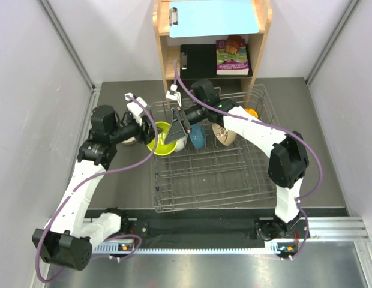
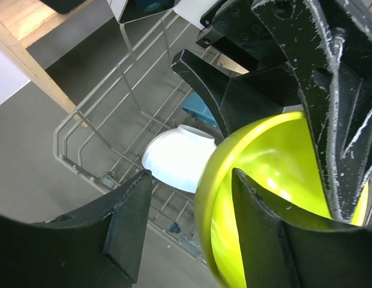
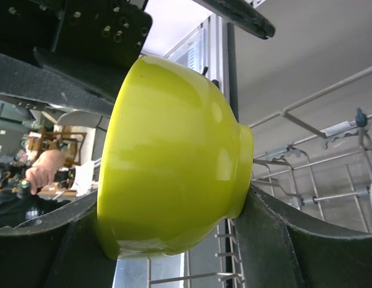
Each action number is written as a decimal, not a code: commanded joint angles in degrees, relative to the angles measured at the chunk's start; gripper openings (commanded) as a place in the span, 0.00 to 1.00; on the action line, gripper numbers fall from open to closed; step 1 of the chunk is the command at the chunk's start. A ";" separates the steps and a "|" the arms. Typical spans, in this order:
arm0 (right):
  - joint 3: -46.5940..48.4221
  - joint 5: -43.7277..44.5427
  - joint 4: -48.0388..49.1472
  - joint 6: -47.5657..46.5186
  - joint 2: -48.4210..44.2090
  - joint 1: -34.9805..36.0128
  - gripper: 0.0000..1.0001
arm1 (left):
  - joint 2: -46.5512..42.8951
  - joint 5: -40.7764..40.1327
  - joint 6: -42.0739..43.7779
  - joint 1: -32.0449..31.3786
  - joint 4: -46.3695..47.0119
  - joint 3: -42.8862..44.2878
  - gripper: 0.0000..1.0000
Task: Load the bowls into the dish rack
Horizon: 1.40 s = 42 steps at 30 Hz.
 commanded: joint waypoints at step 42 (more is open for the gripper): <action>-22.17 76.60 -10.32 -35.73 -34.08 -4.08 0.00 | 5.34 -13.15 -0.75 28.34 9.23 -10.35 0.99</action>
